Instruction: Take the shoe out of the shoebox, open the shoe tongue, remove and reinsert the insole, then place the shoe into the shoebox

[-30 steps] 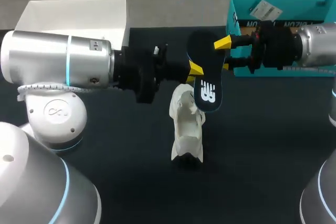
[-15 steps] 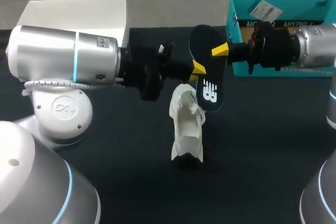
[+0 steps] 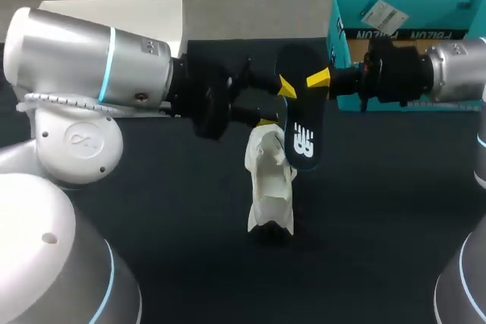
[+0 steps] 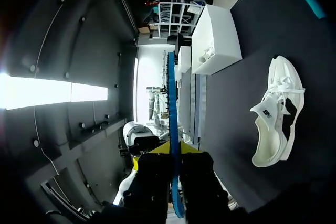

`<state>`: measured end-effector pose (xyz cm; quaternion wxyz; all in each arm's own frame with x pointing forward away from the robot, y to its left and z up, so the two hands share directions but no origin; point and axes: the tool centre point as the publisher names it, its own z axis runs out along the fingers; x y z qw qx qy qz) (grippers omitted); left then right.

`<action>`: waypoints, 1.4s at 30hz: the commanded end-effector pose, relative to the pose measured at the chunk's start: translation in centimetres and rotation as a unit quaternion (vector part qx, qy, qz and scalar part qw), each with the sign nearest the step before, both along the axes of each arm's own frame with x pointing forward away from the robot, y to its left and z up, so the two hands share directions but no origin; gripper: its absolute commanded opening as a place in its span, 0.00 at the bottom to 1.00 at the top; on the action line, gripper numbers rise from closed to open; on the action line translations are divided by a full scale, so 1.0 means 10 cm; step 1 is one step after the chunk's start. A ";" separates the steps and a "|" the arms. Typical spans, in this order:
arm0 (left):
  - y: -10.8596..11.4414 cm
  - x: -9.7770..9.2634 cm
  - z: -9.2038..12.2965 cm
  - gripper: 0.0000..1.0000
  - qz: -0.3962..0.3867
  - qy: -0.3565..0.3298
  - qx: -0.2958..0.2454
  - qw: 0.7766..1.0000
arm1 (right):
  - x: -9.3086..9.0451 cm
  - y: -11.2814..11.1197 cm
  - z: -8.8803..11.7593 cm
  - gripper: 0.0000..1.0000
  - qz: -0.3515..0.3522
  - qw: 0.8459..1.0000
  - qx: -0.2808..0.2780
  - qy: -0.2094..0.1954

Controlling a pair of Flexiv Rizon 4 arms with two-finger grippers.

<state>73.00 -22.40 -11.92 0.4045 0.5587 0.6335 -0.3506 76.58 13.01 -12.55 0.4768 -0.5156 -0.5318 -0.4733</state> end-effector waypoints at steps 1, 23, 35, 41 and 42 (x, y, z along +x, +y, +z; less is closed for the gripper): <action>0.18 0.02 0.13 1.00 -0.015 0.011 0.112 0.994 | 0.01 0.02 -0.01 0.00 0.004 1.000 -0.007 0.001; 0.35 0.11 0.29 1.00 -0.046 0.007 0.252 0.967 | 0.02 0.06 -0.09 0.00 0.009 1.000 -0.005 0.000; 0.35 0.11 0.29 1.00 -0.046 0.007 0.252 0.967 | 0.08 0.11 -0.15 0.00 0.010 1.000 0.006 -0.007; 0.32 0.12 0.36 1.00 -0.024 -0.028 0.317 0.948 | 0.12 0.19 -0.21 0.00 0.016 1.000 0.013 -0.004; 0.31 0.13 0.37 1.00 -0.010 -0.035 0.329 0.943 | 0.12 0.20 -0.22 0.00 0.016 1.000 0.014 -0.004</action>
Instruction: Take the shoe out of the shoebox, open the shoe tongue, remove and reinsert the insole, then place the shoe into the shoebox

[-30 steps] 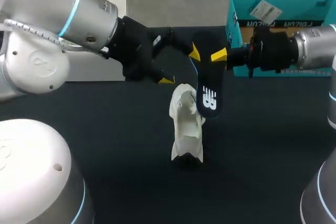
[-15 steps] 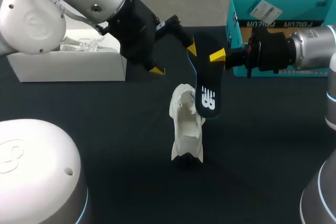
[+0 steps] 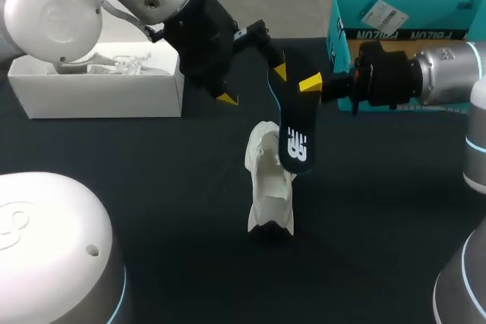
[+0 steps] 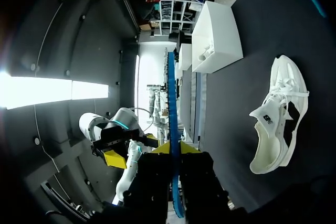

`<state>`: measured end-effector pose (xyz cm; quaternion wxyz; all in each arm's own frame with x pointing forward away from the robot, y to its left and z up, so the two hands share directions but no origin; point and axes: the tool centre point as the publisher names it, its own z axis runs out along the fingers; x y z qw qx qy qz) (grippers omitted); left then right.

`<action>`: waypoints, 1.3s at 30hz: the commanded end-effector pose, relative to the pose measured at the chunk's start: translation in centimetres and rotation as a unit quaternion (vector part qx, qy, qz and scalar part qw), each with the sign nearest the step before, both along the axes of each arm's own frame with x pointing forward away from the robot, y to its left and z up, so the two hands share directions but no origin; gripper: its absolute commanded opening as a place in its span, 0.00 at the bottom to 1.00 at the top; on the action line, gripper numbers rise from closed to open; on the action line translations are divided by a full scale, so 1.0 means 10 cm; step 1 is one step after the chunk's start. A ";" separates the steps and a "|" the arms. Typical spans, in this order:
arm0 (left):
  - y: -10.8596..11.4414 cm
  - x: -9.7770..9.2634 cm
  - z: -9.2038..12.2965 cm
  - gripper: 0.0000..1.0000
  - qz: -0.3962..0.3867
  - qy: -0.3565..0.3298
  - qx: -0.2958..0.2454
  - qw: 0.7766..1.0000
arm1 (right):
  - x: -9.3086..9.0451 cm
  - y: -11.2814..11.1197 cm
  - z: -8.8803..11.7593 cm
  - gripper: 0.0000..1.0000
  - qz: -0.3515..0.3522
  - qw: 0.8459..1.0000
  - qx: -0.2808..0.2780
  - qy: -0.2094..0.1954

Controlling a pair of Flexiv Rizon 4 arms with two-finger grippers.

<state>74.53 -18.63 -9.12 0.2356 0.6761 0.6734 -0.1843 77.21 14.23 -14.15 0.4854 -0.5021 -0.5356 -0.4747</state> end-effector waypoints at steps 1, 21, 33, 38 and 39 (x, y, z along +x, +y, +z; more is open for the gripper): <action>-0.08 0.00 0.10 1.00 0.025 -0.041 0.073 0.996 | 0.06 0.09 -0.06 0.00 0.004 1.000 0.005 0.000; -0.33 0.32 0.09 1.00 0.053 0.005 0.166 0.985 | 0.05 0.21 -0.12 0.00 0.018 0.999 -0.027 0.010; -0.43 0.35 0.16 1.00 0.052 -0.008 0.180 0.982 | 0.10 0.23 -0.15 0.00 0.024 0.999 -0.032 0.008; -0.43 0.33 0.17 1.00 0.050 -0.008 0.178 0.983 | 0.10 0.23 -0.16 0.00 0.023 0.999 -0.030 0.008; -0.43 0.33 0.18 1.00 0.049 -0.008 0.177 0.983 | 0.10 0.23 -0.16 0.00 0.023 0.999 -0.030 0.008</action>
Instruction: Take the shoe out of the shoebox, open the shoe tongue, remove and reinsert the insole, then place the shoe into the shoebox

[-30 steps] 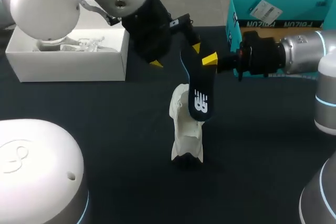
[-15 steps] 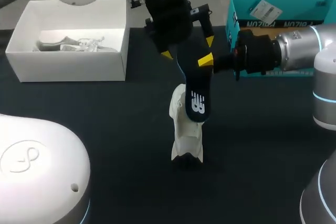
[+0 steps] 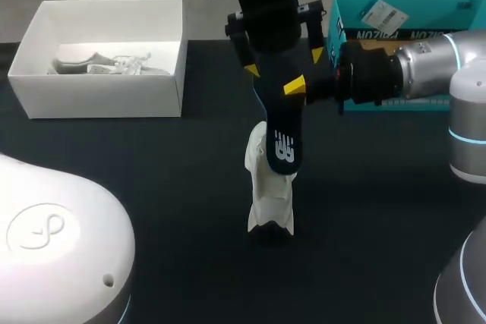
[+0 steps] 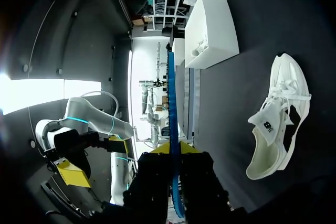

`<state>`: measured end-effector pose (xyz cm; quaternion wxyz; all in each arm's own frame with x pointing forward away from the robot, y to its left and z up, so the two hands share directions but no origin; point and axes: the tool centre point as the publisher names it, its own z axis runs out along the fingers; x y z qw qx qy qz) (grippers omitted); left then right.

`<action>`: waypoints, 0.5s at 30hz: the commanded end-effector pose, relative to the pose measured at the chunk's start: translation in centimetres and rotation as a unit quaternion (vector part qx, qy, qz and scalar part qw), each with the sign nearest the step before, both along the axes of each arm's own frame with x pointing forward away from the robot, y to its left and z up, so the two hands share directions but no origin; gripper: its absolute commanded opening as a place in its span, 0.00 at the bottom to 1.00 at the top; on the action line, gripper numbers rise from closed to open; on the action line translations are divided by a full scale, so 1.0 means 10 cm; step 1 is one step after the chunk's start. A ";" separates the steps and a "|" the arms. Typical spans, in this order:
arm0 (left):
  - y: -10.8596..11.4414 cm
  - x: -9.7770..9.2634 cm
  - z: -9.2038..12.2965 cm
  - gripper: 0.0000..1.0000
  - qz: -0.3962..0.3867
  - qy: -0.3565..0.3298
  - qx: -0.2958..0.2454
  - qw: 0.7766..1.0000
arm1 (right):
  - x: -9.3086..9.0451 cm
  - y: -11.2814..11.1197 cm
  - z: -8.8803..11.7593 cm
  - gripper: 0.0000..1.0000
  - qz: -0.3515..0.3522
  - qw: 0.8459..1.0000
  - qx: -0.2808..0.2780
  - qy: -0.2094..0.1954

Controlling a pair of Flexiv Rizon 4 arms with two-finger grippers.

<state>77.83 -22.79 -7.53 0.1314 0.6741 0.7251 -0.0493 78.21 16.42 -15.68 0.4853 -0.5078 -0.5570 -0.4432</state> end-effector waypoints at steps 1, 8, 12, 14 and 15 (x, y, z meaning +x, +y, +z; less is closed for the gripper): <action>-0.01 0.00 0.02 1.00 0.000 0.001 0.005 1.000 | 0.00 0.01 -0.01 0.00 0.001 1.000 -0.001 0.000; -0.01 -0.02 -0.02 1.00 0.000 0.009 -0.001 1.000 | 0.00 -0.02 -0.01 0.00 0.001 1.000 -0.002 0.002; -0.02 -0.02 -0.03 1.00 -0.001 0.013 -0.002 1.000 | 0.01 -0.03 0.00 0.00 0.001 1.000 -0.004 0.003; -0.02 -0.02 -0.03 1.00 -0.001 0.016 -0.001 1.000 | 0.01 -0.03 0.00 0.00 0.002 1.000 -0.005 0.004; -0.02 -0.01 -0.03 1.00 -0.003 0.015 0.001 1.000 | 0.01 -0.04 0.01 0.00 0.002 1.000 -0.004 0.004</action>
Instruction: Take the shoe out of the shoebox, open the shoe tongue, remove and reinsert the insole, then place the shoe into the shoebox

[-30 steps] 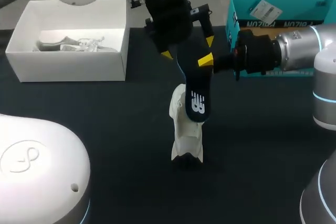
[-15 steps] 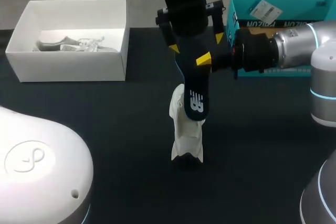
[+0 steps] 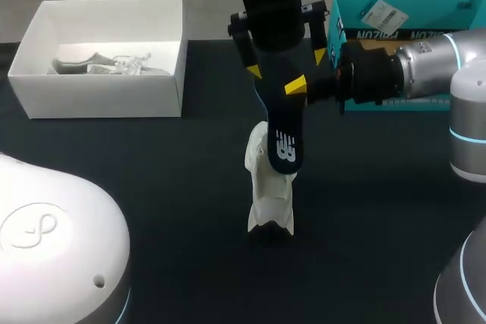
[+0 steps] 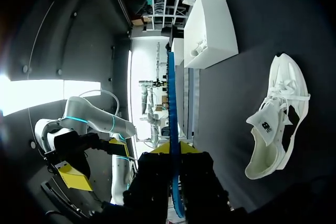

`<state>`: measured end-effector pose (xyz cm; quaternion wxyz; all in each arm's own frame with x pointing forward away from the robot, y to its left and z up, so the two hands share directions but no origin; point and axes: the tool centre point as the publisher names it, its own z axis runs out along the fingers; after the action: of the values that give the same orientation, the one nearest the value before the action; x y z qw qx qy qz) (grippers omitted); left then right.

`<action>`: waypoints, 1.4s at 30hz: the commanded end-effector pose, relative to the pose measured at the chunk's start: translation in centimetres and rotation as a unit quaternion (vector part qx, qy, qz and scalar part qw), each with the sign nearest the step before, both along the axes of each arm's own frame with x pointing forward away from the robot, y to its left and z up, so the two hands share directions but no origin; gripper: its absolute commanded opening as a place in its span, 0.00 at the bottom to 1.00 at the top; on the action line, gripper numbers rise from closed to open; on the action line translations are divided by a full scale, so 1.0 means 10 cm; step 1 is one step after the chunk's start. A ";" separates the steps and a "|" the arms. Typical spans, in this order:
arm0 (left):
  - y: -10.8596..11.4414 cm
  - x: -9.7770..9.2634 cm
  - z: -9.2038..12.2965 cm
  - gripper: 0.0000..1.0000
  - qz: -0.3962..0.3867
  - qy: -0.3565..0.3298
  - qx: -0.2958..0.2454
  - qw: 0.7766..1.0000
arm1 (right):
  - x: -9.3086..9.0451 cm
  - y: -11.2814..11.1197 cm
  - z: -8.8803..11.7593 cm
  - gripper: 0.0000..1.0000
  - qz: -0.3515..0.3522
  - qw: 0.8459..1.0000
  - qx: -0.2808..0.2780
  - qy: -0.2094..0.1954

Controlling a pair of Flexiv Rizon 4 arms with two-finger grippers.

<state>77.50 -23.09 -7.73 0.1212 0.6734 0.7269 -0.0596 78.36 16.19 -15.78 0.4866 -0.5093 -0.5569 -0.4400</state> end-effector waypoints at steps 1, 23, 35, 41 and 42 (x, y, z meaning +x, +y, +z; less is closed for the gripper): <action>0.01 0.02 -0.01 1.00 -0.006 0.002 0.005 1.000 | 0.00 -0.02 0.02 0.00 0.000 1.000 -0.002 0.001; -0.01 0.02 -0.03 1.00 -0.028 -0.005 0.036 0.999 | 0.07 -0.07 -0.01 0.00 0.011 1.000 -0.008 0.014; 0.13 0.10 -0.15 1.00 -0.022 0.001 0.058 0.998 | 0.07 -0.06 0.00 0.00 0.007 1.000 -0.008 0.014; 0.16 0.11 -0.14 1.00 -0.021 0.002 0.064 0.998 | 0.08 -0.04 0.01 0.00 0.010 1.000 -0.008 0.012; 0.16 0.11 -0.14 1.00 -0.021 0.002 0.064 0.998 | 0.09 -0.04 0.01 0.00 0.010 1.000 -0.008 0.012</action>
<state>78.64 -21.54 -9.26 0.0757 0.6941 0.7157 -0.0189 79.12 15.62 -15.68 0.4938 -0.5124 -0.5585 -0.4263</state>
